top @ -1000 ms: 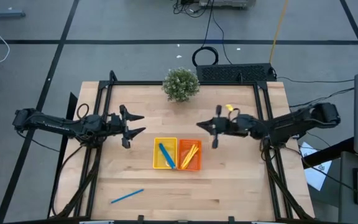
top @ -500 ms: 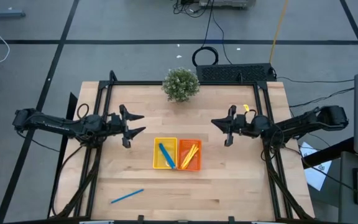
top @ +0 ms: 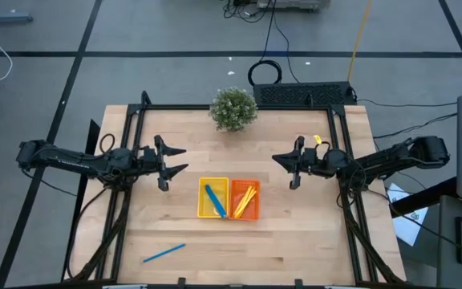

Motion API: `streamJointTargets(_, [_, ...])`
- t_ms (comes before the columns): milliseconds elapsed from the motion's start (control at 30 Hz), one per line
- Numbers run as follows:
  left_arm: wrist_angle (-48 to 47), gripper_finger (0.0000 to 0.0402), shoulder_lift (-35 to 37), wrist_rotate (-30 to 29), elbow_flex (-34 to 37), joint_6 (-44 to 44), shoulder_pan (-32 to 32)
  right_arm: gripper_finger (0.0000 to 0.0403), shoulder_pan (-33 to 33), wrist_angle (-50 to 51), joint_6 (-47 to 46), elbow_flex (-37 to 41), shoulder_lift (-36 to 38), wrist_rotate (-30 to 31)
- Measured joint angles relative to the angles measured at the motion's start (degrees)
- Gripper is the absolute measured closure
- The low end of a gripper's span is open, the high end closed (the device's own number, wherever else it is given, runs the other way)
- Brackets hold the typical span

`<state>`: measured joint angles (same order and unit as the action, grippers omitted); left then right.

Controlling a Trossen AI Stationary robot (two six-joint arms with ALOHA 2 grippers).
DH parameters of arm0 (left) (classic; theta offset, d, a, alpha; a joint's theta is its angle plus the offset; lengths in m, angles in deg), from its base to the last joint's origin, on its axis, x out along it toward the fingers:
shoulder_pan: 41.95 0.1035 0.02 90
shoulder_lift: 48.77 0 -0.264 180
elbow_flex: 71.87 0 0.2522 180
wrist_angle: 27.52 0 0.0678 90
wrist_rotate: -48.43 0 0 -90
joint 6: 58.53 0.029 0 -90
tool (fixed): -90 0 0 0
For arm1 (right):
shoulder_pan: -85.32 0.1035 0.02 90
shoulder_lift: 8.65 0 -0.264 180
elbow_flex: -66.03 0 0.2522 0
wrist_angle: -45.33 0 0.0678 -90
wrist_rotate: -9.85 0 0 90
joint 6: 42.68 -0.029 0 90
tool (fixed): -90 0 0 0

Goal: Sort pens & pencils
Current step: Put the blue pencil into the yellow bin

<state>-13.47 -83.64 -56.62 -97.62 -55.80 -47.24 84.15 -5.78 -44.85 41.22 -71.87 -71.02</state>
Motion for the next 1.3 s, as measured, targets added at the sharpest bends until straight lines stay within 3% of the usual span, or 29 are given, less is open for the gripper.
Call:
streamJointTargets(467, [-1.42, 0.016, -0.14, -0.75, 0.0, -3.11, 0.0, 0.0403, 0.0, 0.01, 0.0, 0.0, 0.0, 0.0])
streamJointTargets(733, [-5.44, 0.0161, -6.48, -1.36, -3.36, -6.46, -1.63, 0.0403, 0.0, -0.01, 0.02, 0.0, 0.0, 0.0])
streamJointTargets(833, [-13.0, 0.0161, -10.55, -1.36, -8.73, -8.31, -4.13, 0.0403, 0.0, 0.0, 0.02, 0.0, 0.0, -0.01])
streamJointTargets(1033, [-39.42, 0.0161, -18.92, -0.49, -23.07, -15.88, -13.49, 0.0403, 0.0, 0.01, 0.02, 0.0, 0.0, -0.02])
streamJointTargets(1200, [-57.64, 0.0161, -27.16, 6.16, -31.36, -33.95, -24.17, 0.0403, 0.0, 0.01, 0.22, 0.0, 0.0, -0.02])
streamJointTargets(1300, [-61.36, 0.0161, -32.43, 10.15, -32.87, -46.79, -31.31, 0.0403, 0.0, 0.01, 0.24, 0.0, 0.0, -0.02])
